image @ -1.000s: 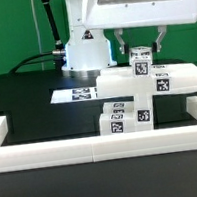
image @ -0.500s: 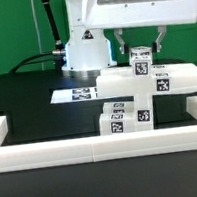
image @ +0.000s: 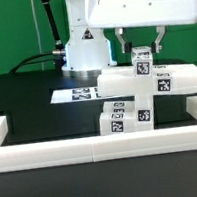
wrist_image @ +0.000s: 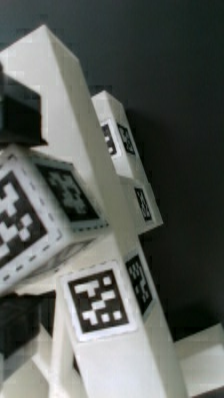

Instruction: Assemble chair

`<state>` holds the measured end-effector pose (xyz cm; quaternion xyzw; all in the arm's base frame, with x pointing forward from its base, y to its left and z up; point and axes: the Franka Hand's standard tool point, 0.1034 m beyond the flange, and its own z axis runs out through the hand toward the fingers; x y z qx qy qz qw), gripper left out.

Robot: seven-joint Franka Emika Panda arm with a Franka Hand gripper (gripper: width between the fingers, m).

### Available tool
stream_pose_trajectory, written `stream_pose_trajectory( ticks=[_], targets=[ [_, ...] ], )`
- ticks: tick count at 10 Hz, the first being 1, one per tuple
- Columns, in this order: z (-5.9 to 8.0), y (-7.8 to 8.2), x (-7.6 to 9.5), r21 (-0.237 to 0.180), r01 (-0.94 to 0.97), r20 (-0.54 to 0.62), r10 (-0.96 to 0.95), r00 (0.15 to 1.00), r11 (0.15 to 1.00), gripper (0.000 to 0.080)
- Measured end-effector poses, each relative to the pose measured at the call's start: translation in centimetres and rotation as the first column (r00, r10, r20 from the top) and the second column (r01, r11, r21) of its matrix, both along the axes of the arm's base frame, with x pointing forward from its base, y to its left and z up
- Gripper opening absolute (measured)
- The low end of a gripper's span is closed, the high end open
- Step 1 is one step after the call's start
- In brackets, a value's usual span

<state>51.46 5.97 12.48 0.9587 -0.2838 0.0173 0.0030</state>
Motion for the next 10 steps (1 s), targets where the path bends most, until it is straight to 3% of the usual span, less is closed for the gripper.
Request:
stream_pose_trajectory(
  ticks=[6, 10],
  targets=[
    [-0.01, 0.19, -0.02, 0.014, 0.328, 0.002, -0.328, 0.945, 0.945, 0.0397],
    [0.01, 0.48, -0.01, 0.031, 0.527, -0.003, -0.528, 0.849, 0.849, 0.0397]
  ],
)
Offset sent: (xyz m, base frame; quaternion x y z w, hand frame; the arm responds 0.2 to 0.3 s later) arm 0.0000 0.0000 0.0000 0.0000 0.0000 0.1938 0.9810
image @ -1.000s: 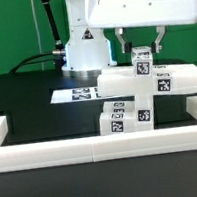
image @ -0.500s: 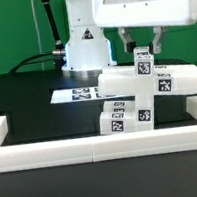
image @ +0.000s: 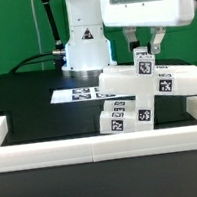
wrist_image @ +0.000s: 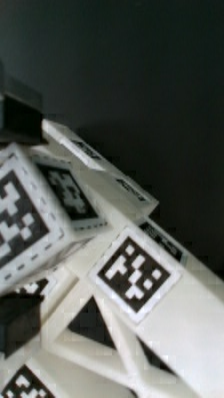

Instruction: Assemble chair

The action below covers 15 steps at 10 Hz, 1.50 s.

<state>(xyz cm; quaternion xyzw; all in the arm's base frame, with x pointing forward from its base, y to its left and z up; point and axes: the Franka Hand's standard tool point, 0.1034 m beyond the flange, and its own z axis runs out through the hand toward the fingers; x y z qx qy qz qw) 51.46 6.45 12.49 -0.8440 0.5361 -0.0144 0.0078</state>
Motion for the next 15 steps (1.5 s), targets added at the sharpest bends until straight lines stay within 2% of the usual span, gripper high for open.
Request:
stream_pose_trajectory(
  ticks=[2, 4, 5, 6, 8, 11, 14, 15],
  targets=[
    [0.0, 0.21, -0.01, 0.013, 0.118, -0.001, -0.118, 0.993, 0.993, 0.0397],
    [-0.06, 0.21, -0.04, 0.012, 0.108, -0.001, -0.108, 0.994, 0.994, 0.041],
    [-0.1, 0.2, -0.06, 0.009, 0.078, -0.002, -0.078, 0.997, 0.997, 0.0574],
    [-0.11, 0.27, -0.06, 0.005, 0.005, -0.003, -0.005, 1.0, 1.0, 0.0634],
    [-0.12, 0.34, -0.08, 0.002, -0.115, -0.003, 0.115, 0.993, 0.993, 0.0645],
    [-0.14, 0.32, -0.08, -0.006, -0.358, -0.004, 0.358, 0.934, 0.934, 0.0649],
    [-0.16, 0.3, -0.09, -0.012, -0.562, -0.007, 0.562, 0.827, 0.827, 0.0649],
    [-0.16, 0.32, -0.1, -0.023, -0.67, -0.016, 0.67, 0.742, 0.742, 0.0649]
  ],
)
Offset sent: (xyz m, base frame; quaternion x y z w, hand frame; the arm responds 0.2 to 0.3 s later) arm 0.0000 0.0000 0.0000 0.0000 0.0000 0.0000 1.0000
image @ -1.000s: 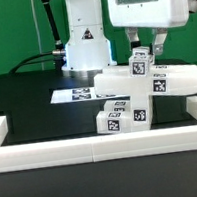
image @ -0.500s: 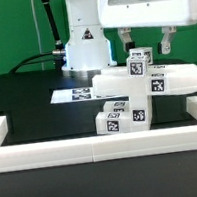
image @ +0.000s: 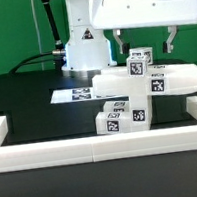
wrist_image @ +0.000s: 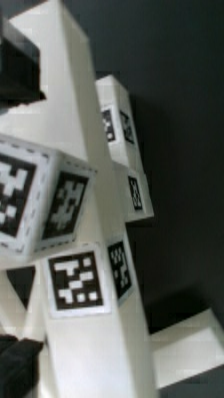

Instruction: Assemble chair

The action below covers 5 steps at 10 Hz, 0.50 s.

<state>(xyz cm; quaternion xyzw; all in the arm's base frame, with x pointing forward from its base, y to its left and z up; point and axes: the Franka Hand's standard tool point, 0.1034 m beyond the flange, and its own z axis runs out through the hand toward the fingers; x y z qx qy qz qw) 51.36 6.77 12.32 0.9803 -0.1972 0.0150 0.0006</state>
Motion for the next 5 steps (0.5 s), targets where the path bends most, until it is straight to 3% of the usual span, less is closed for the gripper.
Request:
stream_pose_trajectory(
  ticks=[5],
  targets=[
    [0.1, -0.12, -0.03, -0.011, -0.427, -0.004, 0.427, 0.904, 0.904, 0.0649]
  ],
)
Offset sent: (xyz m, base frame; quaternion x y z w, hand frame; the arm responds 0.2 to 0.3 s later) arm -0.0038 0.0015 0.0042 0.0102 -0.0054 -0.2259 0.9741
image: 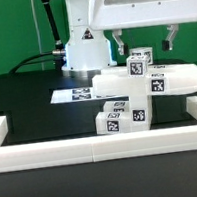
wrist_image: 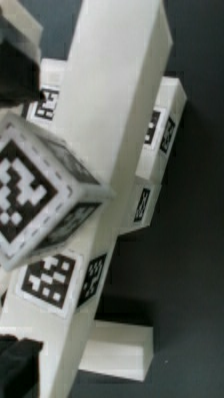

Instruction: Assemble chair

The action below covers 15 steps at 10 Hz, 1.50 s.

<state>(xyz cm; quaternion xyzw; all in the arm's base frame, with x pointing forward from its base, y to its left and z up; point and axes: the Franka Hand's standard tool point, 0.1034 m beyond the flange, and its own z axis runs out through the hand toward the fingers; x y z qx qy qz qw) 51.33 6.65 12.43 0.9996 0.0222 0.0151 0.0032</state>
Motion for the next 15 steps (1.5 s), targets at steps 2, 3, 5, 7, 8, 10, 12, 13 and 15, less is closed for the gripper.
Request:
stream_pose_trajectory(
  ticks=[2, 3, 5, 7, 8, 10, 12, 13, 15],
  targets=[
    [0.0, -0.24, 0.03, -0.004, -0.14, -0.001, 0.14, 0.99, 0.99, 0.0649],
    [0.0, -0.33, 0.04, -0.006, -0.194, -0.002, 0.194, 0.981, 0.981, 0.0649],
    [-0.03, -0.51, 0.05, -0.011, -0.331, -0.005, 0.331, 0.943, 0.943, 0.0649],
    [-0.08, -0.69, 0.05, -0.013, -0.411, -0.007, 0.411, 0.912, 0.912, 0.0638],
    [-0.09, -0.69, 0.05, -0.013, -0.403, -0.007, 0.403, 0.915, 0.915, 0.0638],
    [-0.11, -0.7, 0.05, -0.013, -0.403, -0.008, 0.403, 0.915, 0.915, 0.0284],
    [-0.11, -0.71, 0.04, -0.013, -0.377, -0.007, 0.377, 0.926, 0.926, 0.0285],
    [-0.11, -0.71, 0.04, -0.013, -0.377, -0.007, 0.377, 0.926, 0.926, 0.0285],
    [-0.13, -0.69, 0.04, -0.008, -0.244, -0.005, 0.244, 0.97, 0.97, 0.0285]
  ],
)
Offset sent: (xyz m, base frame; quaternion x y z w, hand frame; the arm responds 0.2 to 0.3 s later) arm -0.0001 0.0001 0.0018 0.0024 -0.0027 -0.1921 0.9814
